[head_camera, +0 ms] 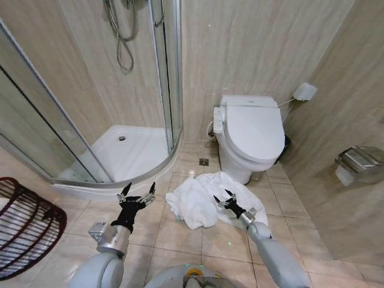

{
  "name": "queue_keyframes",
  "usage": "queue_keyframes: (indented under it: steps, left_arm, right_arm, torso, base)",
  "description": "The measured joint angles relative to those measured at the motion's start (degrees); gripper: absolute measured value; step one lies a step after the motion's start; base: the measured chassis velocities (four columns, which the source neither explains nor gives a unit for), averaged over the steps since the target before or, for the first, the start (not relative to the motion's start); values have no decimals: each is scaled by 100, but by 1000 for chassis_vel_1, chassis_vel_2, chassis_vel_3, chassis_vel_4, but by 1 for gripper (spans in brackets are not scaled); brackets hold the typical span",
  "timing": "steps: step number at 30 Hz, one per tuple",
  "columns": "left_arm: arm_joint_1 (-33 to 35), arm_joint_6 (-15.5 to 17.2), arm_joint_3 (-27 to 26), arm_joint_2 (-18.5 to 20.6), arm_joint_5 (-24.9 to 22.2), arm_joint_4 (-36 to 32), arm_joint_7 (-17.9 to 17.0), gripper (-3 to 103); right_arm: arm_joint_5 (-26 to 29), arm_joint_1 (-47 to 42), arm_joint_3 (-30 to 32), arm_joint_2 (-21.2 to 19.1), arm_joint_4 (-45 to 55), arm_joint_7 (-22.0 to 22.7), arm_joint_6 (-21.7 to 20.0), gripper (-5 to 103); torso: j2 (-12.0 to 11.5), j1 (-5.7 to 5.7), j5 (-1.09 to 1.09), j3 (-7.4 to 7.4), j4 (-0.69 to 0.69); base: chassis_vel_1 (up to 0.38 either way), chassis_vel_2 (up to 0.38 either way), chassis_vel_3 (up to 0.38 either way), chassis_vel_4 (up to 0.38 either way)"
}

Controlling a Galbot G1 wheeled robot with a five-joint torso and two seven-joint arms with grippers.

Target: Discard the used towel into the hamper.

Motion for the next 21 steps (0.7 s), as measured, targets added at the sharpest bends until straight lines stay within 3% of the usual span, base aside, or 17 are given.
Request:
queue_keyframes:
  steps: [2,7,17,21]
  left_arm:
    - [0,0,0,0,0,0,0,100]
    - [0,0,0,0,0,0,0,100]
    - [0,0,0,0,0,0,0,100]
    - [0,0,0,0,0,0,0,100]
  right_arm:
    - [-308,241,-163,73,-201,241,-207,100]
    - [-470,690,-388,225,-612,488,-419,100]
    - [188,1456,-993,733,-1155,512,-864,100]
    - [10,1414,-1159,952,-1122,675,-924,100]
  torso:
    - [0,0,0,0,-1]
    - [0,0,-1,0,0]
    - [1,0,0,0,0]
    - [1,0,-1,0,0]
  base:
    - [0,0,0,0]
    - [0,0,0,0]
    - [0,0,0,0]
    - [0,0,0,0]
